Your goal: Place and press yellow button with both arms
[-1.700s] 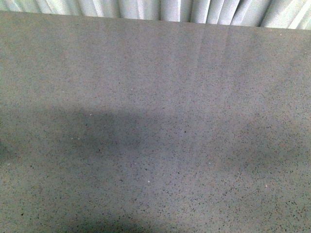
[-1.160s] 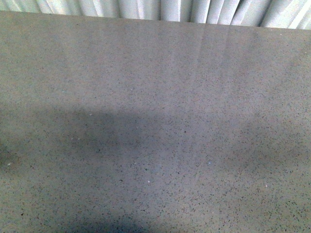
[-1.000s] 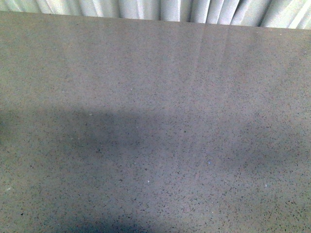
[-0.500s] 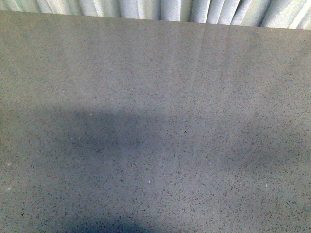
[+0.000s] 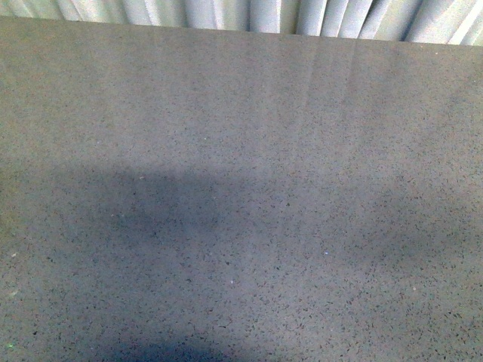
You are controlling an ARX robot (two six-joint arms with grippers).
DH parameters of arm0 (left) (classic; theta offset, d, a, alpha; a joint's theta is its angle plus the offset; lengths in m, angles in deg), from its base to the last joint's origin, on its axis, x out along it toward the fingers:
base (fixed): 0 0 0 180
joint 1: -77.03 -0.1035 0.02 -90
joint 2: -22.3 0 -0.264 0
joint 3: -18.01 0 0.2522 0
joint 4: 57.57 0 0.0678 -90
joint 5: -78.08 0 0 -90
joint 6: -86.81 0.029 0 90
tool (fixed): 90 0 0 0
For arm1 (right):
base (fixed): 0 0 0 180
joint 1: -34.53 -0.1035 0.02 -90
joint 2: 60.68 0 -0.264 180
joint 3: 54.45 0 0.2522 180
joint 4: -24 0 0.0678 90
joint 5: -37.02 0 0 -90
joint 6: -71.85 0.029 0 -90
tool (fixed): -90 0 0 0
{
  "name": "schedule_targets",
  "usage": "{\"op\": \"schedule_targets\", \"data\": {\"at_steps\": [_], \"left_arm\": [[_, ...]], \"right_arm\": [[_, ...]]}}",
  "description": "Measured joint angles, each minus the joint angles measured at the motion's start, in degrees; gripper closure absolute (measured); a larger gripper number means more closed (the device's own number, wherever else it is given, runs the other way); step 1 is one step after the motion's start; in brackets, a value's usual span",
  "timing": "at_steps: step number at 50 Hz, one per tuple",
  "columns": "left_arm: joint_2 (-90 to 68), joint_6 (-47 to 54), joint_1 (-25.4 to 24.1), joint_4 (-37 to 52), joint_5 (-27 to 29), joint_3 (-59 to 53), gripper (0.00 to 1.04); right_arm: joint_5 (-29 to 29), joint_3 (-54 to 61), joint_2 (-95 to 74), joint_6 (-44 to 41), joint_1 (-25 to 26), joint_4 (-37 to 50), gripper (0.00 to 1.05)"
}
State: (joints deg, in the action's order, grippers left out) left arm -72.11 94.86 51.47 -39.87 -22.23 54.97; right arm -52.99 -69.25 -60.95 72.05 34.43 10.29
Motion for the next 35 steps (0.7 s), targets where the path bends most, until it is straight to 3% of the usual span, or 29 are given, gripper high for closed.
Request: {"op": "schedule_targets", "data": {"at_steps": [11, 26, 35], "left_arm": [[-1.5, 0.0, 0.1, 1.4, 0.6, 0.1, 0.1], [-2.3, 0.0, 1.1, 2.7, 1.4, -0.1, 0.64], [-2.2, 0.0, 1.2, 3.1, 1.4, -0.4, 0.69]], "right_arm": [[0.0, 0.0, 0.0, 0.0, 0.0, 0.0, 0.09], [0.0, 0.0, 0.0, 0.0, 0.0, 0.0, 0.09], [0.0, 0.0, 0.0, 0.0, 0.0, 0.0, 0.09]]}}
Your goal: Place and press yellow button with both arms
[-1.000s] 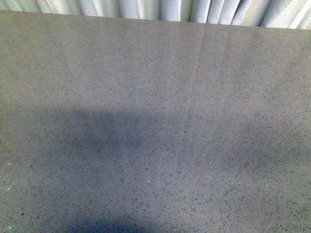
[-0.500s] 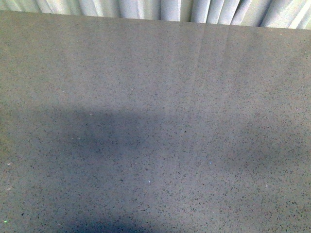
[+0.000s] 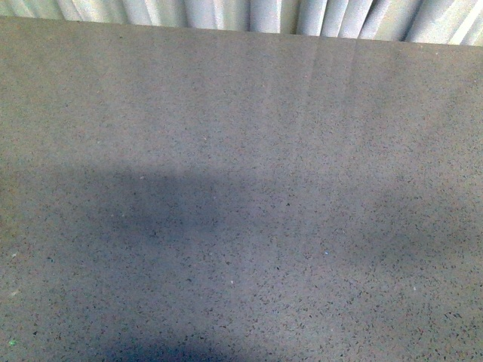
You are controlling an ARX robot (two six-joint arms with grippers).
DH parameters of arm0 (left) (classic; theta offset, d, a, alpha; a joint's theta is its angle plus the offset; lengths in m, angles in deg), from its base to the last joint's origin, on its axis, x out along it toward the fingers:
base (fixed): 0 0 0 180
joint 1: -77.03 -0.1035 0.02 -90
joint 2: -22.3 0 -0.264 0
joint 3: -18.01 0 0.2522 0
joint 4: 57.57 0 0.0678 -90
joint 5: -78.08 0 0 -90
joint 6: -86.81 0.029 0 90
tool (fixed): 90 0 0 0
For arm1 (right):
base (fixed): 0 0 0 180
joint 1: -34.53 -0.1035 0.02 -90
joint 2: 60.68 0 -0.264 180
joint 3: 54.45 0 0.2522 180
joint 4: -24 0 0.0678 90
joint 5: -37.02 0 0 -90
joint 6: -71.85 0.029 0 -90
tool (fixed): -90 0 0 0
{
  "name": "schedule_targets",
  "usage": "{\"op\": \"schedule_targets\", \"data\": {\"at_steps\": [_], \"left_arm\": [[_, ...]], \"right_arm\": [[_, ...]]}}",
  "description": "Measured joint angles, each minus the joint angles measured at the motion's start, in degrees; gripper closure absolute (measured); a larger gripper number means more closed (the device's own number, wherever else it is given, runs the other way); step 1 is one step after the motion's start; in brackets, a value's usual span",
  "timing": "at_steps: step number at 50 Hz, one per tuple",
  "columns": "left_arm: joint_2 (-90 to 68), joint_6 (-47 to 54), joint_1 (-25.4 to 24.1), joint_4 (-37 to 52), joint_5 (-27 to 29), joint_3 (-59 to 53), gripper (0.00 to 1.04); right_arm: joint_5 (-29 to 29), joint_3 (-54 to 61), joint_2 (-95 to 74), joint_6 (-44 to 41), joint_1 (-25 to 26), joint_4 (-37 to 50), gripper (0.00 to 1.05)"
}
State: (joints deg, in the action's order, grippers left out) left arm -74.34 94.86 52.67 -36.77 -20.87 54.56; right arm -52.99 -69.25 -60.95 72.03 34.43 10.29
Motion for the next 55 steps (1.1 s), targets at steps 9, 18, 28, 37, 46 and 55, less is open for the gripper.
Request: {"op": "schedule_targets", "data": {"at_steps": [9, 18, 28, 37, 46, 55], "left_arm": [[3.2, 0.5, -0.5, -2.3, -0.5, -0.1, 0.69], [12.8, 1.2, -1.2, -9.2, -1.5, 5.7, 0.69], [19.9, -1.2, 11.5, -13.3, 0.6, 8.2, 0.7], [17.2, -6.6, 31.5, -10.0, 7.5, 8.0, 0.7], [8.9, -11.2, 47.3, -5.2, 12.6, 8.0, 0.7], [-0.2, -14.0, 56.5, -1.8, 14.2, 8.1, 0.7]], "right_arm": [[0.0, 0.0, 0.0, 0.0, 0.0, 0.0, 0.09], [0.0, 0.0, 0.0, 0.0, 0.0, 0.0, 0.09], [0.0, 0.0, 0.0, 0.0, 0.0, 0.0, 0.09], [0.0, 0.0, 0.0, 0.0, 0.0, 0.0, 0.09], [0.0, 0.0, 0.0, 0.0, 0.0, 0.0, 0.09], [0.0, 0.0, 0.0, 0.0, 0.0, 0.0, 0.09]]}}
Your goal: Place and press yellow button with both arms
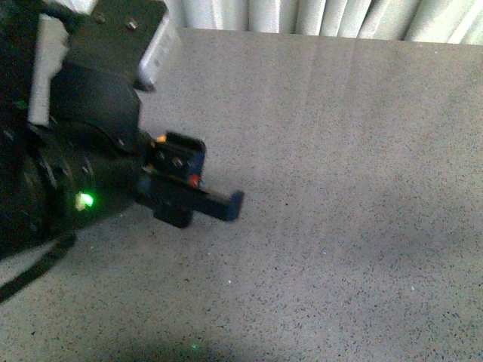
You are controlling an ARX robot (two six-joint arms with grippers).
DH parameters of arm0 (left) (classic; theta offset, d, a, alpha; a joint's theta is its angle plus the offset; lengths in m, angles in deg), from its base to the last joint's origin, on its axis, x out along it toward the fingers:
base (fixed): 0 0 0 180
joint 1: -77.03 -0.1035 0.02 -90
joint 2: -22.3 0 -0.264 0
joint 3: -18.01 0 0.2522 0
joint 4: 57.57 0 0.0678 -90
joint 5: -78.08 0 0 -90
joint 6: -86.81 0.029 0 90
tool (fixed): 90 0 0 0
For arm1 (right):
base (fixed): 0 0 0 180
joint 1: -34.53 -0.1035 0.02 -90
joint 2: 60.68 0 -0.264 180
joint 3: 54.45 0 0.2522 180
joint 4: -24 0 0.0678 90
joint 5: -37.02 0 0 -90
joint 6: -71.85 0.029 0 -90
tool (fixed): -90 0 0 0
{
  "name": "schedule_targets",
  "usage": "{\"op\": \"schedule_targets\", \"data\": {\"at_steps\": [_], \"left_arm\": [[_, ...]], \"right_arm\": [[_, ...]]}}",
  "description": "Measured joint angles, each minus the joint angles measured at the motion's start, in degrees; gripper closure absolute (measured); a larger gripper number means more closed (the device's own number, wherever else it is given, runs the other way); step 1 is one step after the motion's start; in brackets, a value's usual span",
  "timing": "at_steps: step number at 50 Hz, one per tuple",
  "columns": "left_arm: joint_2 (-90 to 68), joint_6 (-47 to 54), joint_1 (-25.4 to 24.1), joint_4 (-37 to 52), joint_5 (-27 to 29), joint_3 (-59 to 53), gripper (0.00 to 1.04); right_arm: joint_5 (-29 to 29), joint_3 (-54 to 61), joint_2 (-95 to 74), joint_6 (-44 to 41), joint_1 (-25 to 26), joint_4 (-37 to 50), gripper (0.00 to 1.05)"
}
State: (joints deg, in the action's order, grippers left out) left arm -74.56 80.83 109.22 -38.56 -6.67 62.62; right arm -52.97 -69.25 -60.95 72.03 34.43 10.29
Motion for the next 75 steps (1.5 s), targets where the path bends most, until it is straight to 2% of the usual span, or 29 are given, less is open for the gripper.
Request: {"op": "schedule_targets", "data": {"at_steps": [6, 24, 32, 38, 46, 52, 59, 60, 62, 63, 64, 66, 69, 72, 75], "left_arm": [[-3.8, -0.9, 1.7, 1.1, 0.6, 0.3, 0.7], [-8.4, -1.8, 2.5, 3.6, 1.0, 0.3, 0.69], [-8.5, -2.1, 2.6, 3.8, 1.0, 0.0, 0.48], [-4.3, -2.4, 1.2, 2.5, 0.3, -1.2, 0.24], [4.3, -2.8, -2.3, -1.2, -1.5, -1.7, 0.07], [12.6, -2.9, -6.8, -5.1, -5.1, -2.1, 0.1], [22.6, -3.1, -14.4, -9.0, -9.6, -2.6, 0.09], [23.3, -2.2, -15.1, -7.0, -7.8, -3.4, 0.12], [25.4, 0.0, -17.9, 3.3, -0.3, -7.1, 0.2], [26.4, 1.2, -19.1, 6.7, 1.3, -8.7, 0.24], [28.4, 2.2, -21.3, 10.6, 1.6, -11.2, 0.29], [32.8, 3.3, -25.2, 11.7, 0.0, -14.1, 0.38], [38.2, 4.3, -30.2, 11.5, -3.9, -17.2, 0.51], [40.9, 4.7, -31.4, 11.3, -4.5, -18.7, 0.6], [42.8, 4.9, -31.8, 10.9, -4.9, -19.9, 0.69]], "right_arm": [[0.0, 0.0, 0.0, 0.0, 0.0, 0.0, 0.09], [0.0, 0.0, 0.0, 0.0, 0.0, 0.0, 0.09], [0.0, 0.0, 0.0, 0.0, 0.0, 0.0, 0.09], [0.0, 0.0, 0.0, 0.0, 0.0, 0.0, 0.09], [0.0, 0.0, 0.0, 0.0, 0.0, 0.0, 0.09], [0.0, 0.0, 0.0, 0.0, 0.0, 0.0, 0.09], [0.0, 0.0, 0.0, 0.0, 0.0, 0.0, 0.09], [0.0, 0.0, 0.0, 0.0, 0.0, 0.0, 0.09], [-0.1, 0.0, 0.0, 0.0, 0.0, 0.0, 0.09], [-0.1, 0.0, 0.0, 0.0, 0.0, 0.0, 0.09], [0.0, 0.0, 0.0, 0.0, 0.0, 0.0, 0.09], [-1.1, -0.9, -1.6, 0.9, 0.3, -2.5, 0.09], [-3.7, -7.7, -12.5, 3.7, 0.0, -16.2, 0.09], [-3.9, -11.6, -22.1, 4.0, -1.3, -17.8, 0.09], [-3.9, -14.5, -30.3, 3.1, -3.0, -14.2, 0.09]]}}
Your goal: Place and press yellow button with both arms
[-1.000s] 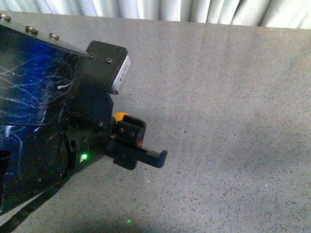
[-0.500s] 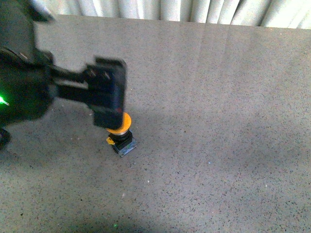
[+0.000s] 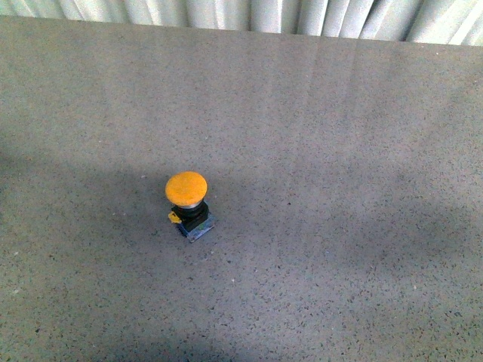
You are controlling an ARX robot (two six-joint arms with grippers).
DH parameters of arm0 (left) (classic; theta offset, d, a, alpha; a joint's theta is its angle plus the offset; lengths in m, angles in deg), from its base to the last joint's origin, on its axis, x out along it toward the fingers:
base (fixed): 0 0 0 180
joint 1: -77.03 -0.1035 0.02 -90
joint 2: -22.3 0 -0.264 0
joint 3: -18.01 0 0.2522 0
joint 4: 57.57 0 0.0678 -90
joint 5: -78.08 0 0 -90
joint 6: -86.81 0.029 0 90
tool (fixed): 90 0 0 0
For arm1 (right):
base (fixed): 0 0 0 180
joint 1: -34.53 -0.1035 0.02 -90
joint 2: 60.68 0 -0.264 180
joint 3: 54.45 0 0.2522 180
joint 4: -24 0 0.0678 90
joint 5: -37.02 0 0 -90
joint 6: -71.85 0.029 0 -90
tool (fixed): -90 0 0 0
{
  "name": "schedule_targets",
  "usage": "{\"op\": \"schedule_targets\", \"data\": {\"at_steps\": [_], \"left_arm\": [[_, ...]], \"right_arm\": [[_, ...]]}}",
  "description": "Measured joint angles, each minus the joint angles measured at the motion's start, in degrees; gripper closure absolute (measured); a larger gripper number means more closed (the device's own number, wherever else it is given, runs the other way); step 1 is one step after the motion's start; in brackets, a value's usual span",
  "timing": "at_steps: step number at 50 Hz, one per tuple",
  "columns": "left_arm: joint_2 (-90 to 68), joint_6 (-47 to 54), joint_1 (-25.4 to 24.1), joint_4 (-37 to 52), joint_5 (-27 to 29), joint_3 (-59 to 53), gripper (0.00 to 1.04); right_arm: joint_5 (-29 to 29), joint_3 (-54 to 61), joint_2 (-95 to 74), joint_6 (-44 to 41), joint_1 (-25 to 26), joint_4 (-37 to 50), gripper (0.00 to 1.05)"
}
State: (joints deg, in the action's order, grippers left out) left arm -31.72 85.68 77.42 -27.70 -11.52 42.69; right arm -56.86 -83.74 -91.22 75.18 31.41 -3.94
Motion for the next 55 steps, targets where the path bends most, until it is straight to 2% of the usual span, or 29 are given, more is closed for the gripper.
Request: {"op": "schedule_targets", "data": {"at_steps": [8, 17, 23, 27, 40, 55], "left_arm": [[5.5, 0.3, -0.2, -2.8, -0.4, -3.9, 1.03], [12.8, 0.5, -0.2, -7.2, -0.4, -6.6, 1.03], [16.9, 0.5, -0.2, -10.2, -0.4, -7.7, 1.03], [17.5, 0.5, -0.2, -8.3, -0.4, -9.2, 1.03], [23.4, 0.5, -0.2, -13.6, -0.4, -10.2, 1.03], [33.1, 0.5, -0.2, -22.7, -0.4, -10.2, 1.03]], "right_arm": [[-0.5, -7.4, -25.0, -10.5, -6.4, 17.6, 0.09], [1.3, -16.0, -48.3, -21.5, -15.0, 30.4, 0.09], [0.9, -21.6, -57.5, -23.6, -20.0, 32.4, 0.09], [0.9, -24.2, -60.9, -23.8, -21.7, 33.1, 0.13], [-0.3, -29.7, -68.5, -22.8, -25.4, 34.4, 0.47], [-3.7, -34.0, -73.4, -15.7, -27.6, 33.2, 1.04]]}}
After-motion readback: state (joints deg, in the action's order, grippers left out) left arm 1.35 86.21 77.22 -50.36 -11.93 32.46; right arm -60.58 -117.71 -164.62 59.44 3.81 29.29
